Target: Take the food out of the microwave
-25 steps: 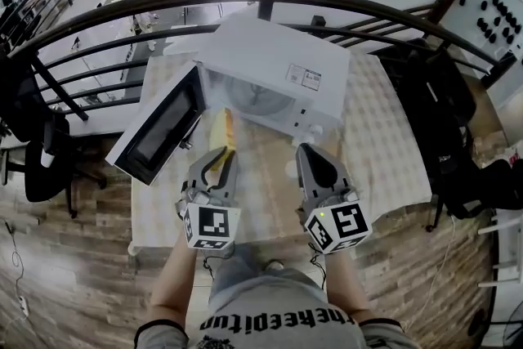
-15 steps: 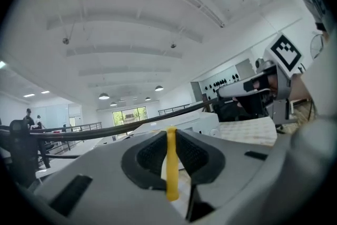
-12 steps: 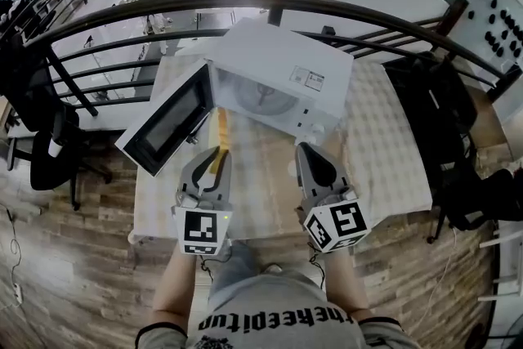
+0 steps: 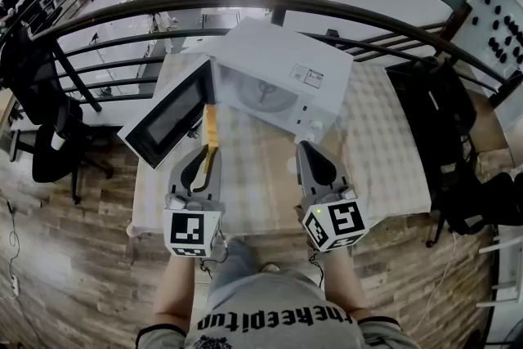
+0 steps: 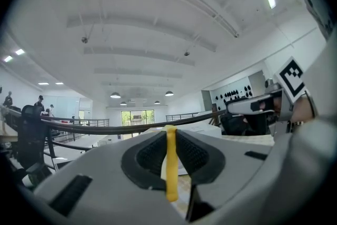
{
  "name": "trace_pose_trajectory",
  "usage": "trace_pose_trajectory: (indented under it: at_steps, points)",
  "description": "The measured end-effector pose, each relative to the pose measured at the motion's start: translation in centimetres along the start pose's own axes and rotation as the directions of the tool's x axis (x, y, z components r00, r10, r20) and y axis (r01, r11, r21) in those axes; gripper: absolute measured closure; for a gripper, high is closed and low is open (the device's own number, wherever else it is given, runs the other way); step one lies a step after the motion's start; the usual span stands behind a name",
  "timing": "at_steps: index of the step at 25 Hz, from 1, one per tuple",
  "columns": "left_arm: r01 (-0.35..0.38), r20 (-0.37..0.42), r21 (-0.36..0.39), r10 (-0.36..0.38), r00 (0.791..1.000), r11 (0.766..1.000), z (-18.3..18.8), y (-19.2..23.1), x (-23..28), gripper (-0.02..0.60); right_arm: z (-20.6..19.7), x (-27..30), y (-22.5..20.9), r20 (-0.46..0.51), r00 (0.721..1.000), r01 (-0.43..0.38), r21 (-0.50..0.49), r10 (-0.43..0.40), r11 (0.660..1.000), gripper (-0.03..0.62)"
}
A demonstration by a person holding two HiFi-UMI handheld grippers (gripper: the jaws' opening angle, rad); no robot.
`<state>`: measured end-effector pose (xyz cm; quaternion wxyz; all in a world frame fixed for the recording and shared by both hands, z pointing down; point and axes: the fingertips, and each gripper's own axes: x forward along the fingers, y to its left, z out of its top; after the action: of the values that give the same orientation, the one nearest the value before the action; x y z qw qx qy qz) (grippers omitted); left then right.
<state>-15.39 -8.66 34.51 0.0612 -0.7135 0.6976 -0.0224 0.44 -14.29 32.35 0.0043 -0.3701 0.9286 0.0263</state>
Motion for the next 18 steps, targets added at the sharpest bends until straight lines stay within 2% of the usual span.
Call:
trace_pose_trajectory:
  at_steps: [8,18]
  points:
    - [-0.027,0.030,-0.064,0.029,0.999,0.998,2.1,-0.1,-1.5,0.531,0.0,-1.1,-0.3,0.007,1.000,0.006,0.006,-0.006,1.000,0.589]
    - [-0.044,0.076,-0.073,0.050,0.996,0.996,3.6,-0.4,-3.0,0.531,0.6,-2.2,-0.3,0.021,1.000,-0.001,0.004,0.001,1.000,0.589]
